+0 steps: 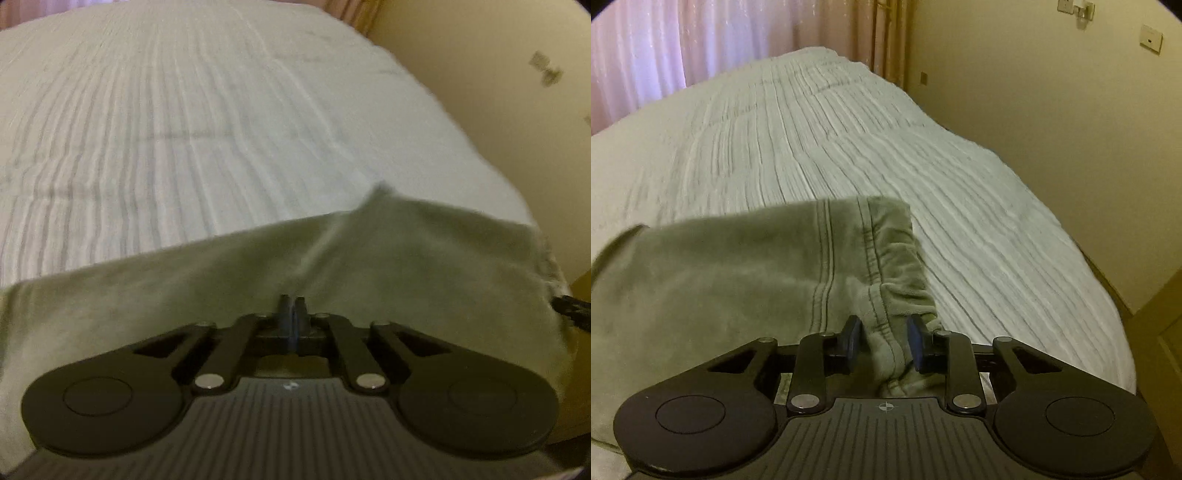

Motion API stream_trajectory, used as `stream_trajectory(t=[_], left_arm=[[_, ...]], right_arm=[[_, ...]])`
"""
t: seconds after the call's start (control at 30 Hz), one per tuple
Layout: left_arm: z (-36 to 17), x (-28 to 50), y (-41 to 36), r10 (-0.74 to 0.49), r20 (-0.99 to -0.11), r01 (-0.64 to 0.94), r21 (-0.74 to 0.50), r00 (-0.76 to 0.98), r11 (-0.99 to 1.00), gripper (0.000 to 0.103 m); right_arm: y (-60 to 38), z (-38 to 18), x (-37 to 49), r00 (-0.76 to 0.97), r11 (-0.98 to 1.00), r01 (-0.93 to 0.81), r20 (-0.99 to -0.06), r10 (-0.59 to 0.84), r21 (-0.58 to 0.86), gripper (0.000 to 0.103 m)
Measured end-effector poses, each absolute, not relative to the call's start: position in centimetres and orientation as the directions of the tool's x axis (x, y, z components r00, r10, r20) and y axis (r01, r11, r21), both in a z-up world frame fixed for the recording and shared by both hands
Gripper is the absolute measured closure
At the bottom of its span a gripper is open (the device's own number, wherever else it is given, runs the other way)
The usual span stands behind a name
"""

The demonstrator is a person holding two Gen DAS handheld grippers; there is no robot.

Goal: Fold clothes

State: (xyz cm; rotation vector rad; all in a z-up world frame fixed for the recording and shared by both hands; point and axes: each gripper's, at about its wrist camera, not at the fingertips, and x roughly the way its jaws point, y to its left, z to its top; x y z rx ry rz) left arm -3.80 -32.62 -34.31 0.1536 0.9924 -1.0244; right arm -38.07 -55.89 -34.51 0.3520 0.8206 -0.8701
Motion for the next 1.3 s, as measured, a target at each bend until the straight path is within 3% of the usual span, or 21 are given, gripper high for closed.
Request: stream_trajectory(t=[0.17, 0.3, 0.4, 0.5, 0.53, 0.57, 0.6, 0.77, 0.87, 0.97, 1.07, 1.1, 1.23, 1.3], left_arm=[[-33.7, -3.1, -31.6, -0.645, -0.74, 0.764, -0.302, 0.189, 0.571, 0.101], [-33.9, -4.9, -31.0, -0.629, -0.757, 0.775, -0.288, 0.176, 0.562, 0.1], [-35.6, -6.0, -30.7, -0.577, -0.796, 0.773, -0.248, 0.181, 0.585, 0.1], [-34.8, -6.4, -29.3, -0.599, -0.779, 0.729, -0.3, 0.185, 0.615, 0.099], [-34.4, -6.7, -28.5, -0.604, -0.773, 0.721, -0.307, 0.192, 0.622, 0.099], [-34.2, -7.0, -27.6, -0.603, -0.773, 0.715, -0.308, 0.196, 0.627, 0.099], [-34.3, -7.4, -27.0, -0.595, -0.78, 0.709, -0.306, 0.196, 0.635, 0.099], [-33.9, -8.2, -23.8, -0.493, -0.846, 0.604, -0.288, 0.204, 0.744, 0.098], [-31.9, -8.3, -22.4, -0.437, -0.874, 0.546, -0.264, 0.212, 0.795, 0.087], [-29.6, -8.5, -21.2, -0.372, -0.9, 0.513, -0.214, 0.228, 0.831, 0.082], [-27.1, -8.7, -20.3, -0.285, -0.927, 0.47, -0.144, 0.245, 0.871, 0.079], [-26.3, -8.7, -20.0, -0.264, -0.933, 0.461, -0.127, 0.246, 0.878, 0.075], [-23.0, -9.4, -18.9, -0.193, -0.943, 0.463, -0.048, 0.272, 0.885, 0.063], [-21.3, -9.9, -18.3, -0.158, -0.94, 0.458, -0.002, 0.304, 0.889, 0.057]], right_arm=[[-53.2, -32.1, -38.8, 0.444, 0.637, 0.771, -0.719, -0.534, 0.003, 0.077], [-52.5, -36.4, -38.5, 0.371, 0.662, 0.748, -0.795, -0.48, -0.051, 0.076], [-52.1, -35.4, -38.7, 0.388, 0.649, 0.76, -0.78, -0.491, -0.031, 0.076], [-50.5, -33.8, -39.0, 0.434, 0.67, 0.742, -0.756, -0.491, -0.01, 0.075], [-50.1, -34.2, -38.9, 0.441, 0.682, 0.732, -0.771, -0.46, 0.012, 0.07], [-49.7, -34.7, -38.7, 0.442, 0.69, 0.723, -0.788, -0.428, 0.031, 0.052], [-49.4, -35.7, -38.6, 0.414, 0.689, 0.724, -0.818, -0.4, 0.03, 0.047], [-47.9, -35.0, -38.0, 0.375, 0.702, 0.71, -0.872, -0.316, 0.05, 0.046], [-47.4, -33.8, -38.2, 0.372, 0.703, 0.701, -0.902, -0.219, 0.118, 0.043], [-46.5, -32.7, -37.7, 0.347, 0.712, 0.689, -0.924, -0.16, 0.136, 0.031], [-46.3, -31.1, -37.4, 0.34, 0.716, 0.68, -0.933, -0.119, 0.157, 0.026], [-46.1, -30.6, -37.3, 0.34, 0.719, 0.675, -0.934, -0.107, 0.163, 0.018], [-45.7, -28.7, -36.5, 0.334, 0.739, 0.654, -0.939, -0.086, 0.165, 0.012], [-45.5, -28.0, -35.9, 0.322, 0.751, 0.644, -0.942, -0.092, 0.146, 0.003]])
